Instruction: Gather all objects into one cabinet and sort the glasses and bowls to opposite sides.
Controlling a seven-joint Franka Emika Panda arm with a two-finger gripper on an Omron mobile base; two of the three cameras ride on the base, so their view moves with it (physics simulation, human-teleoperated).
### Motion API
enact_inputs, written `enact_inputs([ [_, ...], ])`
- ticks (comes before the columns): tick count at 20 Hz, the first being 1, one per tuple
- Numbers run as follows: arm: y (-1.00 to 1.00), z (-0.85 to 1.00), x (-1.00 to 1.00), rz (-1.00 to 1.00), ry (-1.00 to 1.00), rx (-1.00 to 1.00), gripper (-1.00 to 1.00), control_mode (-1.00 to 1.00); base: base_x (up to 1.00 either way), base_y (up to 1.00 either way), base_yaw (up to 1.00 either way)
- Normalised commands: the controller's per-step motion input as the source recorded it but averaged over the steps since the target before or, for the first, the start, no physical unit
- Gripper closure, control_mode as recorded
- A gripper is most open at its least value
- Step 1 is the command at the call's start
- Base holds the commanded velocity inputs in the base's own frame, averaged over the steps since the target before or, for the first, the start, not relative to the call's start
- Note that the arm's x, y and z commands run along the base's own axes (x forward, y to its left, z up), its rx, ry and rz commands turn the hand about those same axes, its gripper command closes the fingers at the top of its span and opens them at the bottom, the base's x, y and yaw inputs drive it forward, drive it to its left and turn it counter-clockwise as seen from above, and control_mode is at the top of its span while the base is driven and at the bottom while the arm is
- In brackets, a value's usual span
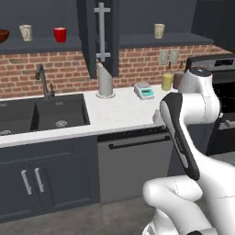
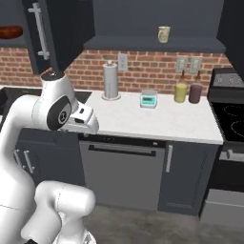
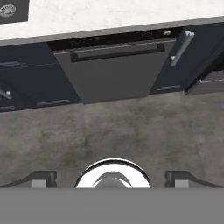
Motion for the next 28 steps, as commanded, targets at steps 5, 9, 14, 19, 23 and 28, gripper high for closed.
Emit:
enact_inputs([
  [5, 0.00, 0.00, 0.00, 0.00, 0.00, 0.00, -1.00, 1.00, 0.71, -0.70, 0.00],
  [9, 0.00, 0.00, 0.00, 0.00, 0.00, 0.00, -1.00, 1.00, 0.86, -0.01, -0.08],
  [14, 0.00, 0.00, 0.00, 0.00, 0.00, 0.00, -1.00, 1.00, 0.69, -0.02, -0.08],
  [19, 0.00, 0.00, 0.00, 0.00, 0.00, 0.00, -1.00, 1.00, 0.49, -0.31, 0.00],
  [23, 0.00, 0.00, 0.00, 0.00, 0.00, 0.00, -1.00, 1.00, 0.22, -0.20, 0.03],
  [28, 0.05, -0.01, 0.24, 0.00, 0.01, -0.01, -1.00, -1.00, 0.02, -0.09, 0.02],
])
